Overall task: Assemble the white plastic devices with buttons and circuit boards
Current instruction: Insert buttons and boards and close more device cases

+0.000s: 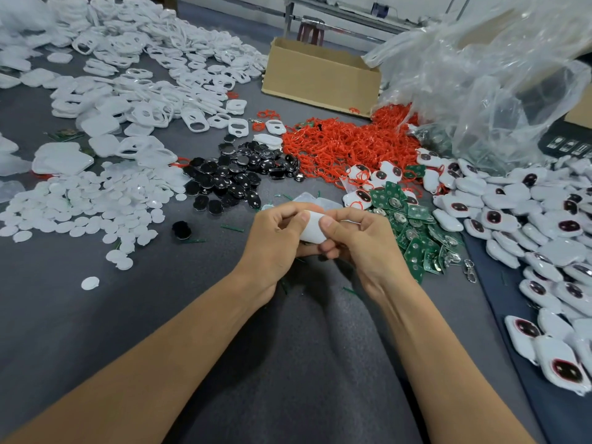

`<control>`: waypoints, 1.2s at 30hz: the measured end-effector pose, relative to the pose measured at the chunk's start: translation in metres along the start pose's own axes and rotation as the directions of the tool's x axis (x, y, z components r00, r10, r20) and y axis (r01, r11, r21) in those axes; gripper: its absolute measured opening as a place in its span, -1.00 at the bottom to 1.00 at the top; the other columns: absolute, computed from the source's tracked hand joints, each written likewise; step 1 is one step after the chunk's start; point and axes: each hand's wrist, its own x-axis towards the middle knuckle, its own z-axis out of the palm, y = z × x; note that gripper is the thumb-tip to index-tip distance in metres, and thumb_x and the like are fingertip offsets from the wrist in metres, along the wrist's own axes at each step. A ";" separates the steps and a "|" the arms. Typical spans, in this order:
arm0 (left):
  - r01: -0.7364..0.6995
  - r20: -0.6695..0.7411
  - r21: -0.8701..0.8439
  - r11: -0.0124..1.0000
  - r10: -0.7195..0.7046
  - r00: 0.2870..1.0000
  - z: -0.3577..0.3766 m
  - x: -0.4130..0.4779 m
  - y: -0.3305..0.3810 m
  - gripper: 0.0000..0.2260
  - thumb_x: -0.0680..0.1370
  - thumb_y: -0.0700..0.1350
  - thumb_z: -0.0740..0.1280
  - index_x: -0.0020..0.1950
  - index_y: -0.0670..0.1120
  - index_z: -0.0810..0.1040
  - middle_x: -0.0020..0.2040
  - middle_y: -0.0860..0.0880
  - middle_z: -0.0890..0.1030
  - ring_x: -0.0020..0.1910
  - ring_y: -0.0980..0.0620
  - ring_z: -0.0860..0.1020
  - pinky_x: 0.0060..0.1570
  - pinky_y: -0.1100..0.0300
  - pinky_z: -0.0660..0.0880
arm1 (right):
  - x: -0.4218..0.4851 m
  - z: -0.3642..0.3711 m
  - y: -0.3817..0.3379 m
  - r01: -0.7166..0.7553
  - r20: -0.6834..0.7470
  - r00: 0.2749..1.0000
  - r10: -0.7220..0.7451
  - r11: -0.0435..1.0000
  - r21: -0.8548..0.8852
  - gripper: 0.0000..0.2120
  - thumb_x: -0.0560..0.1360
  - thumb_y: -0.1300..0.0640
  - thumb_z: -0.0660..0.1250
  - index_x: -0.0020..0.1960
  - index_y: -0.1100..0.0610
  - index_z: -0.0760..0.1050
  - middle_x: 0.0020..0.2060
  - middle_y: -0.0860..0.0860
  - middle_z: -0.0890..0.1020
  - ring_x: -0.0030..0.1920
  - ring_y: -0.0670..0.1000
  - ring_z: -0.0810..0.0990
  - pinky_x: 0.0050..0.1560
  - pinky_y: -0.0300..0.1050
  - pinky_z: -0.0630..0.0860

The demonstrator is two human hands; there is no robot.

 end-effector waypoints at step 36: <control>-0.111 -0.066 0.026 0.994 0.112 0.991 -0.004 0.004 0.001 -0.77 0.57 -0.35 0.24 0.00 -0.14 0.67 -0.05 -0.10 0.71 -0.09 0.05 0.63 0.08 0.13 0.55 | 0.000 0.004 0.011 0.080 0.044 0.996 -0.079 0.997 -0.016 -0.67 0.45 0.56 0.20 -0.09 0.20 0.58 -0.31 0.06 0.68 -0.30 0.01 0.65 -0.25 -0.19 0.61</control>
